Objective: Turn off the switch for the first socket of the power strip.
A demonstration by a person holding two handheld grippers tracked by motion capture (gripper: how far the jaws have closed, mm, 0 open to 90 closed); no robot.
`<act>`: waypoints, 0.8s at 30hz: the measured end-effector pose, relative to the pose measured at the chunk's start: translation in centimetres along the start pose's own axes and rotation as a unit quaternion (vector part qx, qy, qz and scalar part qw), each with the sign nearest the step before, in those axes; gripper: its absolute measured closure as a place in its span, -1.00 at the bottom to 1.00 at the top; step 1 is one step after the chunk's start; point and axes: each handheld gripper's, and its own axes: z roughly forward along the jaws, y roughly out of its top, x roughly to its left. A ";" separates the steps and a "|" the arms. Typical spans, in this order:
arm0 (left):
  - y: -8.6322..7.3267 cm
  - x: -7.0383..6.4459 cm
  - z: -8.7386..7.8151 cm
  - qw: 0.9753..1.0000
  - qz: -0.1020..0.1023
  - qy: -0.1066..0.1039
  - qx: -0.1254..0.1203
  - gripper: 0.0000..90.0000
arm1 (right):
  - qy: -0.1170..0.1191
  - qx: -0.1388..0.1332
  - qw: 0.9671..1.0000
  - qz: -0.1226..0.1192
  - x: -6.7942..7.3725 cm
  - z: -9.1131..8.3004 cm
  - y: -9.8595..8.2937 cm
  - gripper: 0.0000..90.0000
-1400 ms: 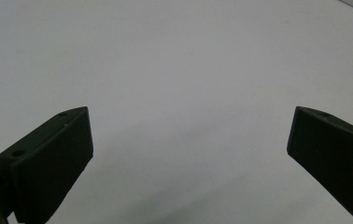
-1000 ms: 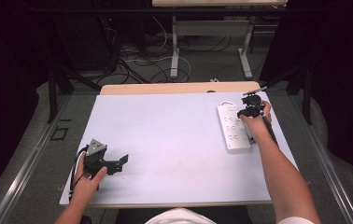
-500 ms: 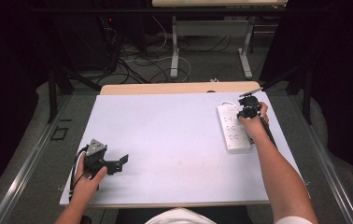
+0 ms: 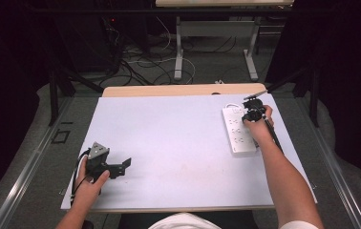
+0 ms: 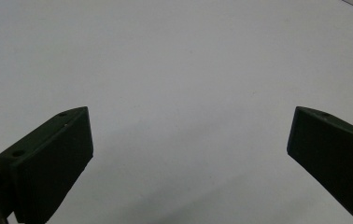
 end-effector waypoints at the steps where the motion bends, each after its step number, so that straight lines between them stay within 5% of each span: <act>1: 0.0 0.0 0.0 1.000 0.000 0.000 0.000 -1.00 | 0.000 0.000 1.000 0.001 0.0 0.0 0.0 0.99; 24: 0.0 0.0 -0.1 1.000 0.001 -0.003 0.005 -1.00 | 0.009 -0.003 1.000 0.015 -0.2 0.2 -0.4 1.00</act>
